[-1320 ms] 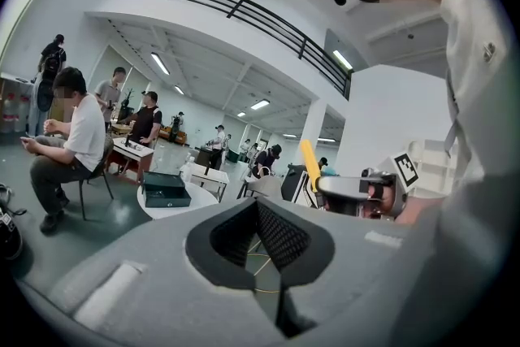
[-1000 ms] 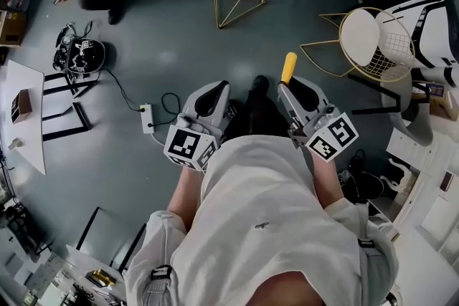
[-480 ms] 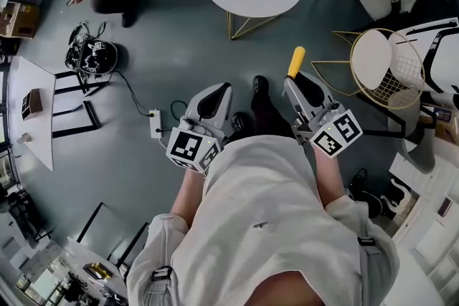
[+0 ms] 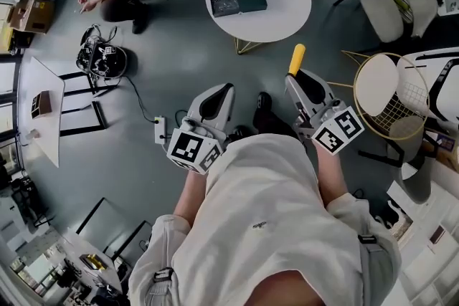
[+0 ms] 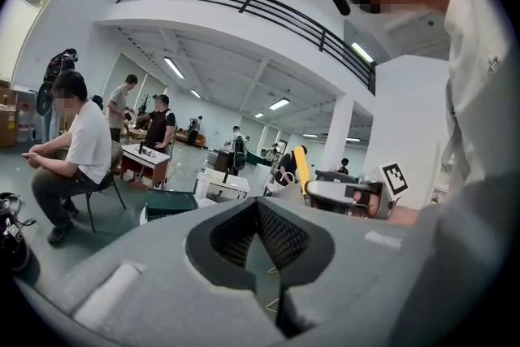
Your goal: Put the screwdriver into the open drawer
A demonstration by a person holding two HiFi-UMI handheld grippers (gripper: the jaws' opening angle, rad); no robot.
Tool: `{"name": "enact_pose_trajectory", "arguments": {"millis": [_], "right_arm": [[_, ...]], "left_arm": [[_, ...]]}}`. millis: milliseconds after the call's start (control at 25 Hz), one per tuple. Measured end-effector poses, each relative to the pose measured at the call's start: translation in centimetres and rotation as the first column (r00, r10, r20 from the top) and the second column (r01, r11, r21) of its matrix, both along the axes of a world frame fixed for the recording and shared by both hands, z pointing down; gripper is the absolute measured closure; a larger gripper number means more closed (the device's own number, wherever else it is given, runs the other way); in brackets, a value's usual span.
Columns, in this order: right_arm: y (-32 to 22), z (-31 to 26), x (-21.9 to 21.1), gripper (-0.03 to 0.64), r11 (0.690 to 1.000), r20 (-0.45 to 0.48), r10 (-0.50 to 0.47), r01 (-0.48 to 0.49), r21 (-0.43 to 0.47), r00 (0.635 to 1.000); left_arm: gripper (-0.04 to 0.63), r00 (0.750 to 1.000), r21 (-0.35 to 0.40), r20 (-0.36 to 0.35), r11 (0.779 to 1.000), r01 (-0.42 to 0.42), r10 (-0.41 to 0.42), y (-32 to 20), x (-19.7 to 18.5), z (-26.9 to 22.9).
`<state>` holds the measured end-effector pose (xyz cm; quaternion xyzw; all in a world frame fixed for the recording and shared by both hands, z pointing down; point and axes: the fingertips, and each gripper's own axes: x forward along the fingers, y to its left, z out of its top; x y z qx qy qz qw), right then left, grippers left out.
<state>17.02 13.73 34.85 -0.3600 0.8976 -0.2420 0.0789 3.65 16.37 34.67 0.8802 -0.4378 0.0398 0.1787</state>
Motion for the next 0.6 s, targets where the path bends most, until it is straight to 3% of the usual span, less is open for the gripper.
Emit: {"name": "enact_pose_trajectory", "arguments": {"millis": [280,600], "right_arm": [[-3.2,1.3,1.1,0.535,0.998,0.000,-0.051,0.051,-0.039,0.999],[-5.6,3.0,0.9,0.535,0.995,-0.007,-0.062,0.061,-0.085,0.998]], "left_arm": [[0.584,0.998,-0.035,0.010,0.998,0.055,-0.055,-2.4,1.5,1.0],[0.584,0.998,-0.080,0.018,0.995,0.054,-0.053,-5.1,1.4,2.3]]}}
